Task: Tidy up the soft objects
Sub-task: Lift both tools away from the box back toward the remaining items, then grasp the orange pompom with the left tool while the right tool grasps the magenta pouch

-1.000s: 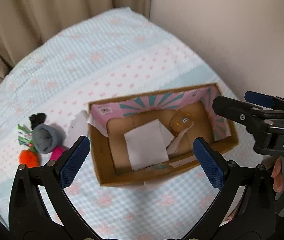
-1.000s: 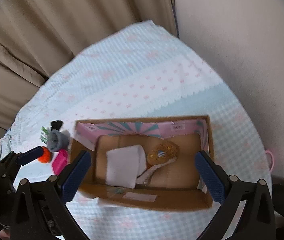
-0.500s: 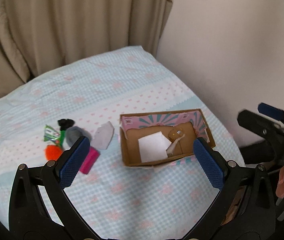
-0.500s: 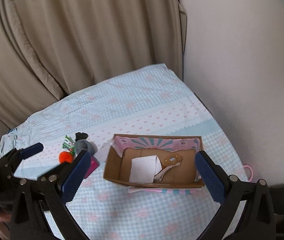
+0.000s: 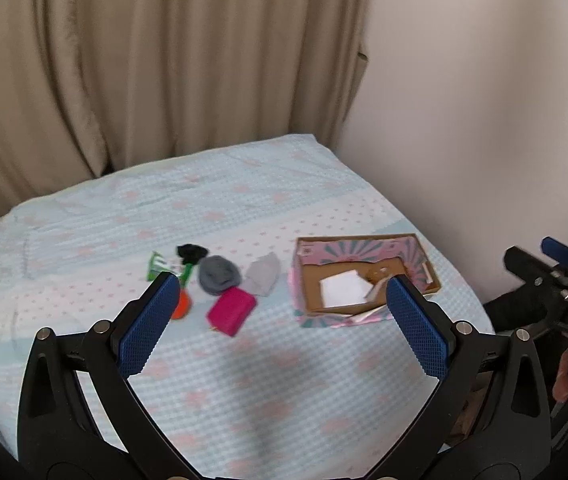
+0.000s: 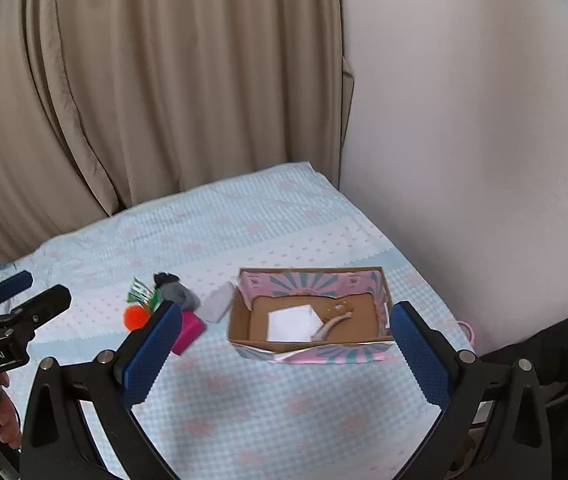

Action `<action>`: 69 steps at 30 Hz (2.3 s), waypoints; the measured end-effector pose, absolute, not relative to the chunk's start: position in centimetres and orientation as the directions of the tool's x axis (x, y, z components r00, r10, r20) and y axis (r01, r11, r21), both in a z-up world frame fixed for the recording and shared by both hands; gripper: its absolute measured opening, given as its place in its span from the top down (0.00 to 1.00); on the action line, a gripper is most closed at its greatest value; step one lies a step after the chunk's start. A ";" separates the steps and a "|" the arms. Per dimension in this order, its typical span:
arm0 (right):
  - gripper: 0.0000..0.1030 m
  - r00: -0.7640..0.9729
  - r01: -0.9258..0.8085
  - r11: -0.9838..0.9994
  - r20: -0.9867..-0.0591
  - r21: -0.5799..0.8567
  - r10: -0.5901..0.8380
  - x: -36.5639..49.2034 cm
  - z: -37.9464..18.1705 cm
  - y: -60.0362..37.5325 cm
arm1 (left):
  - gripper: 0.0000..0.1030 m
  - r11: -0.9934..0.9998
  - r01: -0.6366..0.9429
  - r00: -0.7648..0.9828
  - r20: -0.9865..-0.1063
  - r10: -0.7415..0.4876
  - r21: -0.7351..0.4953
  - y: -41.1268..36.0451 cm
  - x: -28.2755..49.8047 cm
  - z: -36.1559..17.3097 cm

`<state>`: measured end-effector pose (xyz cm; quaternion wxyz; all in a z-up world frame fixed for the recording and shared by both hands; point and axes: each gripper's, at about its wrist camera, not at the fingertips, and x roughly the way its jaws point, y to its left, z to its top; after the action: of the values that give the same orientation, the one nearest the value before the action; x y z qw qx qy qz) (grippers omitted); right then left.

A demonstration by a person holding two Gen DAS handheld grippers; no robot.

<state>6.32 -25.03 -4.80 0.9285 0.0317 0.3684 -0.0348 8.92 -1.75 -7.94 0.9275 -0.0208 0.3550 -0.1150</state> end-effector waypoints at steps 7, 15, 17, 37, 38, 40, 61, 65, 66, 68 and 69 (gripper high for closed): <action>0.00 0.776 0.097 0.992 -0.630 0.079 -0.025 5.1 -3.8 -20.8 | 0.01 0.975 0.195 0.733 -0.644 -0.217 -0.107 3.7 8.3 -8.0; 0.00 0.764 0.133 0.985 -0.645 0.111 -0.030 6.7 -5.6 -14.0 | 0.00 0.970 0.222 0.710 -0.666 -0.230 -0.098 10.7 10.2 -10.1; 0.00 0.757 0.145 0.983 -0.652 0.116 -0.035 7.0 -6.3 -12.8 | 0.00 0.968 0.232 0.699 -0.676 -0.235 -0.098 11.9 11.2 -11.3; 0.00 0.587 0.323 0.932 -0.807 0.163 -0.062 19.1 -26.0 -5.8 | 0.09 0.951 0.281 0.572 -0.774 -0.272 -0.127 15.0 24.5 -33.6; 0.00 0.570 0.330 0.930 -0.819 0.159 -0.062 19.9 -27.5 -5.6 | 0.09 0.949 0.294 0.569 -0.776 -0.271 -0.116 14.8 25.1 -34.7; 0.00 0.542 0.343 0.926 -0.839 0.159 -0.057 21.3 -30.0 -5.3 | 0.09 0.944 0.316 0.564 -0.782 -0.266 -0.093 14.2 26.3 -36.8; 0.21 0.340 0.489 0.849 -0.940 0.199 0.025 28.3 -44.2 -5.5 | 0.45 0.930 0.367 0.551 -0.802 -0.230 -0.015 10.7 32.1 -46.6; 0.29 0.327 0.501 0.846 -0.945 0.186 0.014 28.2 -44.6 -5.5 | 0.60 0.934 0.358 0.551 -0.810 -0.200 0.013 10.7 32.3 -46.9; 0.31 0.329 0.500 0.846 -0.944 0.184 0.012 28.2 -44.5 -5.4 | 0.63 0.934 0.357 0.550 -0.810 -0.201 0.011 10.8 32.3 -46.9; 0.37 0.331 0.495 0.851 -0.944 0.177 0.004 28.0 -44.4 -5.3 | 0.65 0.936 0.353 0.550 -0.811 -0.199 0.010 10.9 32.3 -46.8; 0.39 0.334 0.489 0.854 -0.943 0.177 0.004 27.9 -44.2 -5.2 | 0.65 0.937 0.350 0.550 -0.812 -0.196 0.011 10.9 32.3 -46.8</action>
<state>27.86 -5.22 -44.25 0.7859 0.2218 0.5561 -0.1544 32.28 10.87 -46.80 0.8761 0.0859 0.4480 -0.1559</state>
